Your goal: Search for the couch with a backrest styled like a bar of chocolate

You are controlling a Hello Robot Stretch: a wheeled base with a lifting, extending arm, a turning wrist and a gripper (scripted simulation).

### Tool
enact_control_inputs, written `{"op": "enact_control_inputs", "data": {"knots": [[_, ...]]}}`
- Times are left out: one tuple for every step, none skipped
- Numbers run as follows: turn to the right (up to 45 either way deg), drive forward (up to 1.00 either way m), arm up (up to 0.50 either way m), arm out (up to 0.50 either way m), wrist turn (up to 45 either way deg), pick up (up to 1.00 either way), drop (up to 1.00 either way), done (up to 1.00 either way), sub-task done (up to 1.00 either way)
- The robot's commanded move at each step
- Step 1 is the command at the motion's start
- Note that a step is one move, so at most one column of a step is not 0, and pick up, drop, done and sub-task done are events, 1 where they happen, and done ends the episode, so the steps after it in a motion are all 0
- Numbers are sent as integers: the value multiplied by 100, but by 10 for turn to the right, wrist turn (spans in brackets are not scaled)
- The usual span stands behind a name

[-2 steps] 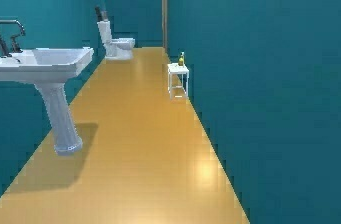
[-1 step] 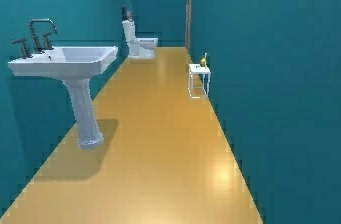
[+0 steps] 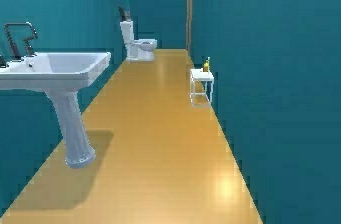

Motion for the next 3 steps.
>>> {"op": "enact_control_inputs", "data": {"knots": [[-30, 0, 0, 0, 0, 0, 0, 0, 0], [0, 100, 0, 0, 0, 0, 0, 0, 0], [0, 100, 0, 0, 0, 0, 0, 0, 0]]}}
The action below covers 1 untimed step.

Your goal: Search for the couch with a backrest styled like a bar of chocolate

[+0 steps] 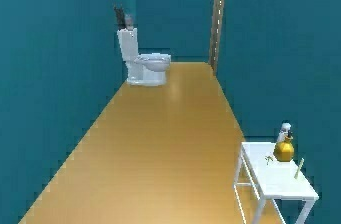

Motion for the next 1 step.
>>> {"op": "enact_control_inputs", "data": {"knots": [[0, 70, 0, 0, 0, 0, 0, 0, 0]]}}
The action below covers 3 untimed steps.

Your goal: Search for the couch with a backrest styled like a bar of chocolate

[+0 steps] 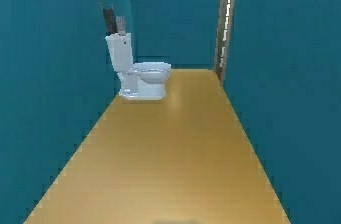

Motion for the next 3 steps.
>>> {"op": "enact_control_inputs", "data": {"knots": [[90, 0, 0, 0, 0, 0, 0, 0, 0], [0, 80, 0, 0, 0, 0, 0, 0, 0], [0, 100, 0, 0, 0, 0, 0, 0, 0]]}}
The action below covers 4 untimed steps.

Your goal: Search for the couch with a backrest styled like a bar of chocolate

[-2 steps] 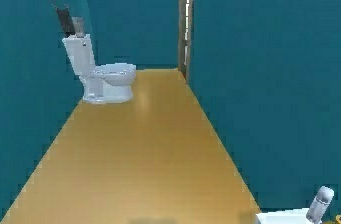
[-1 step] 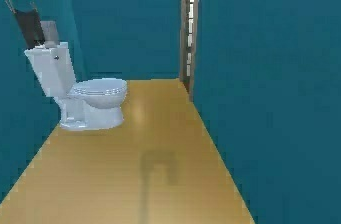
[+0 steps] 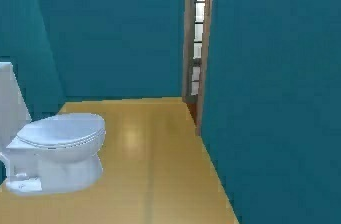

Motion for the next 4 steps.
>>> {"op": "enact_control_inputs", "data": {"knots": [[0, 100, 0, 0, 0, 0, 0, 0, 0], [0, 100, 0, 0, 0, 0, 0, 0, 0], [0, 20, 0, 0, 0, 0, 0, 0, 0], [450, 0, 0, 0, 0, 0, 0, 0, 0]]}}
